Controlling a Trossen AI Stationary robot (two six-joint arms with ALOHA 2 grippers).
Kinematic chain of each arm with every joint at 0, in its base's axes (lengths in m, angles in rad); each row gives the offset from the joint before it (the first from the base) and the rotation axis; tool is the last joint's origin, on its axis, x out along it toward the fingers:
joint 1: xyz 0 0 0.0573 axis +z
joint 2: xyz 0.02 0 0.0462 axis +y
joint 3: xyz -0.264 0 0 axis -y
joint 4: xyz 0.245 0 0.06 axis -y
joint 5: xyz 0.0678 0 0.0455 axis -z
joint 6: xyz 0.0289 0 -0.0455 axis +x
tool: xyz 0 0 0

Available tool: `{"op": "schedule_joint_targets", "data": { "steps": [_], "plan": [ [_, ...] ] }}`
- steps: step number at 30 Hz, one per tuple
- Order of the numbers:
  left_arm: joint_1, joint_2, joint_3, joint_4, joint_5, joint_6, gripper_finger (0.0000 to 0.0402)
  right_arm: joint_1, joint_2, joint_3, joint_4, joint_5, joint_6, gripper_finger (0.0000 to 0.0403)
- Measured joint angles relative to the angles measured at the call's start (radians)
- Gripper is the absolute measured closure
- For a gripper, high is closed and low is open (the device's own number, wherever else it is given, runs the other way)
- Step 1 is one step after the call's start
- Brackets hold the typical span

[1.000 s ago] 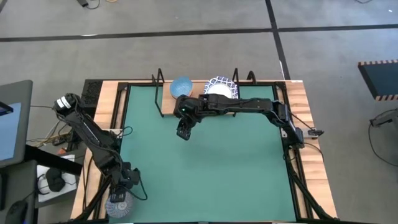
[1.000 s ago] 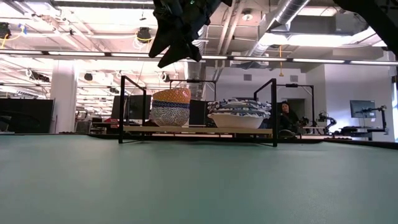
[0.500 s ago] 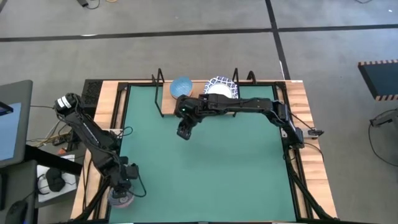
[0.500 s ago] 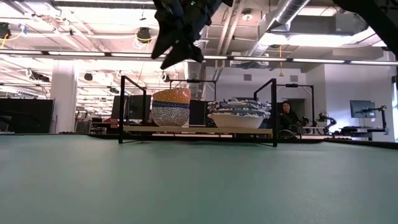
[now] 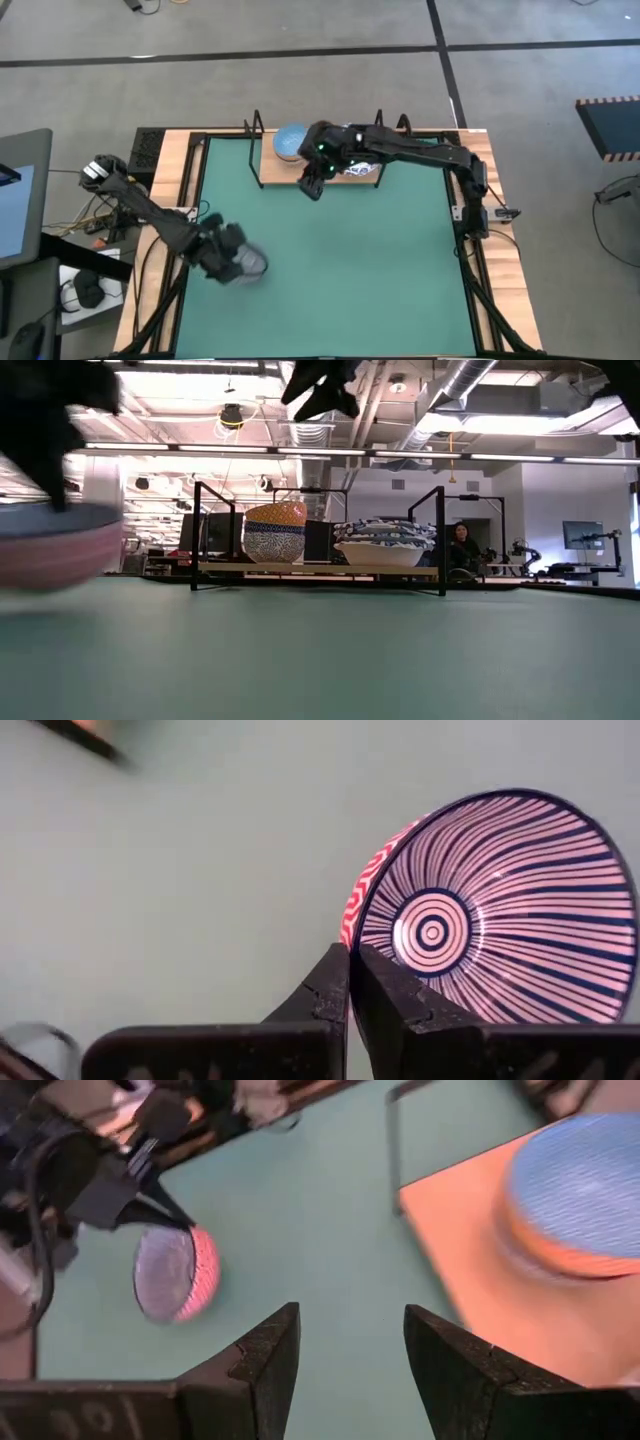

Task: Place and stack bowls onto a shelf
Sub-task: Stack the blue bowl on top of the light blue bowl on the shelf

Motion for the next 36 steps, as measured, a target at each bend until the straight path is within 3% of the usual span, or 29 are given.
{"op": "schedule_joint_targets", "data": {
  "steps": [4,10,20,24,29,36],
  "plan": [
    [0.12,0.0,0.059,-0.001,-0.157,0.098,0.0401,-0.017,-0.019,0.001,-0.002,0.023,0.0,0.0195],
    [0.259,0.0,0.184,0.006,-0.275,0.24,0.0401,-0.002,-0.06,0.001,-0.015,0.037,0.008,0.0195],
    [0.421,0.0,0.361,0.052,-0.472,0.432,0.0401,0.046,-0.118,0.001,0.004,0.258,-0.058,0.0195],
    [0.465,0.0,0.376,0.171,-0.491,0.557,0.0401,0.078,-0.11,0.001,0.073,0.274,-0.146,0.0195],
    [0.479,0.001,0.376,0.326,-0.522,0.731,0.0401,0.106,-0.11,0.001,0.127,0.413,-0.264,0.0195],
    [0.479,0.001,0.377,0.505,-0.564,0.946,0.0401,0.082,-0.106,0.001,0.126,0.406,-0.291,0.0195]
  ]
}}
